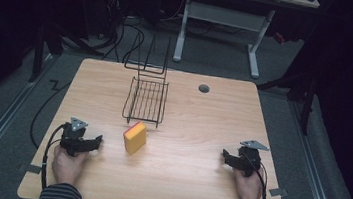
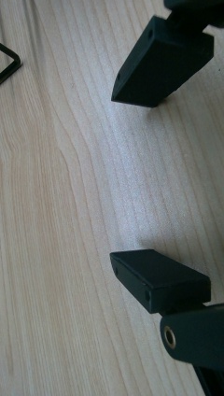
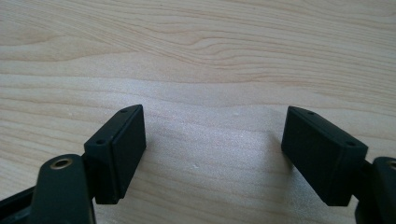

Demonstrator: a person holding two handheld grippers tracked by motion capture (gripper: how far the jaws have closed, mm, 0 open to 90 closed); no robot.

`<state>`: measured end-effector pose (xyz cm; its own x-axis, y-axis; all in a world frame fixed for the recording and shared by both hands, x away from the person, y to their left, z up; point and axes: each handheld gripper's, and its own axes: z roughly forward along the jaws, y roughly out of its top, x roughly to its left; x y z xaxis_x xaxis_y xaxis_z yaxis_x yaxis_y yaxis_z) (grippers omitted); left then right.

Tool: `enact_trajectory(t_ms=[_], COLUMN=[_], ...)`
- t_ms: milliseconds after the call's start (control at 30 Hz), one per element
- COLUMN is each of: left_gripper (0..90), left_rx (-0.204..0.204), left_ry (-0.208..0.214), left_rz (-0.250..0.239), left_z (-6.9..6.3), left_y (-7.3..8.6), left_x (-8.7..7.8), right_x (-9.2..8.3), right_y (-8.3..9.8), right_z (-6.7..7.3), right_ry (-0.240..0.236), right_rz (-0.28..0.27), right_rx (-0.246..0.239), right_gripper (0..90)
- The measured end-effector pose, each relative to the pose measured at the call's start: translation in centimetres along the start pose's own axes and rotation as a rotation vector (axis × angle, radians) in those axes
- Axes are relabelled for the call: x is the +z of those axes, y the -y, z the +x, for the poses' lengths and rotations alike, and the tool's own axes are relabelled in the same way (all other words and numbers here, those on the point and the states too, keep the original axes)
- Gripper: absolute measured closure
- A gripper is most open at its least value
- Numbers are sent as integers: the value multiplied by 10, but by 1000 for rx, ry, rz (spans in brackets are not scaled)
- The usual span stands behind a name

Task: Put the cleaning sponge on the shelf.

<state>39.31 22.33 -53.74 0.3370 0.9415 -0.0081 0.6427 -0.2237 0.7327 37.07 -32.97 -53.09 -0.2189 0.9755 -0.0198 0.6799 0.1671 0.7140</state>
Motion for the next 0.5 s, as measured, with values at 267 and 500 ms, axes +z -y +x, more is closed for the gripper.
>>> enact_trajectory(t_ms=[267,500], left_gripper=[197,198], left_rx=[-3,-3], left_ry=[-2,-3], left_rz=[0,0], left_z=[0,0], left_y=[0,0], left_x=[0,0], right_x=[0,0], right_y=[0,0], right_z=[2,2], right_ry=[25,25], right_rz=[5,5], right_rx=[22,22], right_gripper=[187,187])
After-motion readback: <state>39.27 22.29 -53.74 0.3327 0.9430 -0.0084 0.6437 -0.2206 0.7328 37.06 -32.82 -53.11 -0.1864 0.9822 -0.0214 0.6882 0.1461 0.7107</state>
